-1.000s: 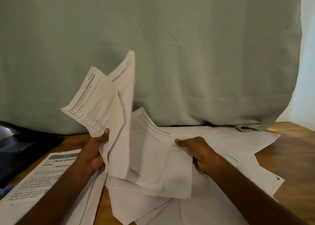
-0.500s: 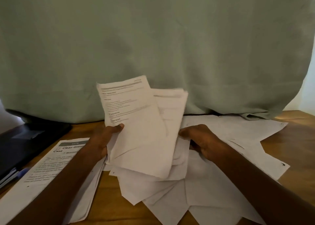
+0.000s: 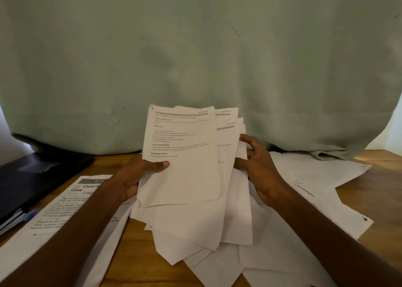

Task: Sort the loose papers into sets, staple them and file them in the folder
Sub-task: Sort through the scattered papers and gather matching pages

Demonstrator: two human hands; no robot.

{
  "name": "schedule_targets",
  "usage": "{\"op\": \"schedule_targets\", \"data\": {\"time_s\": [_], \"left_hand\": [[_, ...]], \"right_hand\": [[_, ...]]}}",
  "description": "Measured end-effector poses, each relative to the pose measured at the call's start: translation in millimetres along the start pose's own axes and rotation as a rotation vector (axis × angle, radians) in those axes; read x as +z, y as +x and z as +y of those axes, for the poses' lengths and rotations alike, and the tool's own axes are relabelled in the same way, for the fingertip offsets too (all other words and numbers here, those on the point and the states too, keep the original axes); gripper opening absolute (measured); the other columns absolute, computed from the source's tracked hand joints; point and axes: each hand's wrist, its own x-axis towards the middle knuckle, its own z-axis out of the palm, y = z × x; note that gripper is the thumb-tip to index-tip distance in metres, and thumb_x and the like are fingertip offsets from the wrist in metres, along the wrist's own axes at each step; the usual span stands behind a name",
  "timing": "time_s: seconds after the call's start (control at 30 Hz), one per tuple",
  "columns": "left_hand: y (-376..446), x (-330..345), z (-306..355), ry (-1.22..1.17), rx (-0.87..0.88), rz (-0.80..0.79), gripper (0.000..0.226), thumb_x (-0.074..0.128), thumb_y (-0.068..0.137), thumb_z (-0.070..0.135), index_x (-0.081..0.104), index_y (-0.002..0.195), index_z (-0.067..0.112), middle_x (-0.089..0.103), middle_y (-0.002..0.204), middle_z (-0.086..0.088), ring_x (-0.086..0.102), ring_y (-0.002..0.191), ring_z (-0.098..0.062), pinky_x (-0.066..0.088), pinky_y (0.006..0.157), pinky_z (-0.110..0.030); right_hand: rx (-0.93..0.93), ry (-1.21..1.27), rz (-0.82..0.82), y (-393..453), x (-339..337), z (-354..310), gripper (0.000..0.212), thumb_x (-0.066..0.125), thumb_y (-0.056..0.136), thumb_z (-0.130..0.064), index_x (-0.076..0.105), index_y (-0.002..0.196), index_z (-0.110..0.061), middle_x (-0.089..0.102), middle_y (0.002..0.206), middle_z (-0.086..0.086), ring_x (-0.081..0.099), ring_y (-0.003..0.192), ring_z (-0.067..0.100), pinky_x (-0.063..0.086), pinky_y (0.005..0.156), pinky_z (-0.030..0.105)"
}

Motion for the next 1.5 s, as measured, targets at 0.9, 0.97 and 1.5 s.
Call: {"op": "schedule_targets", "data": {"time_s": [0.9, 0.97, 1.5], "left_hand": [[5, 11, -16, -0.011, 0.135, 0.105, 0.055, 0.081, 0.076, 0.007, 0.069, 0.130, 0.014, 0.075, 0.124, -0.004, 0.071, 0.114, -0.021, 0.053, 0.101, -0.038], [7, 11, -16, -0.041, 0.159, 0.120, 0.056, 0.080, 0.074, 0.011, 0.069, 0.128, 0.017, 0.075, 0.122, 0.000, 0.071, 0.112, -0.016, 0.054, 0.094, -0.031], [7, 3, -13, -0.129, 0.159, 0.238, 0.047, 0.062, 0.097, -0.002, 0.057, 0.142, 0.009, 0.064, 0.138, -0.010, 0.061, 0.126, -0.026, 0.046, 0.111, -0.042]], "right_hand": [[0.146, 0.182, 0.192, -1, -10, 9, 0.027, 0.087, 0.080, -0.014, 0.077, 0.105, -0.012, 0.080, 0.096, 0.004, 0.078, 0.082, 0.020, 0.062, 0.063, 0.031], [0.122, 0.211, 0.206, 0, -9, 7, 0.032, 0.087, 0.081, -0.016, 0.076, 0.111, -0.013, 0.080, 0.100, 0.003, 0.077, 0.087, 0.022, 0.064, 0.071, 0.038], [0.120, 0.241, 0.223, 7, -12, 2, 0.015, 0.063, 0.102, -0.021, 0.075, 0.111, -0.020, 0.080, 0.100, 0.004, 0.077, 0.089, 0.025, 0.063, 0.068, 0.038]]}}
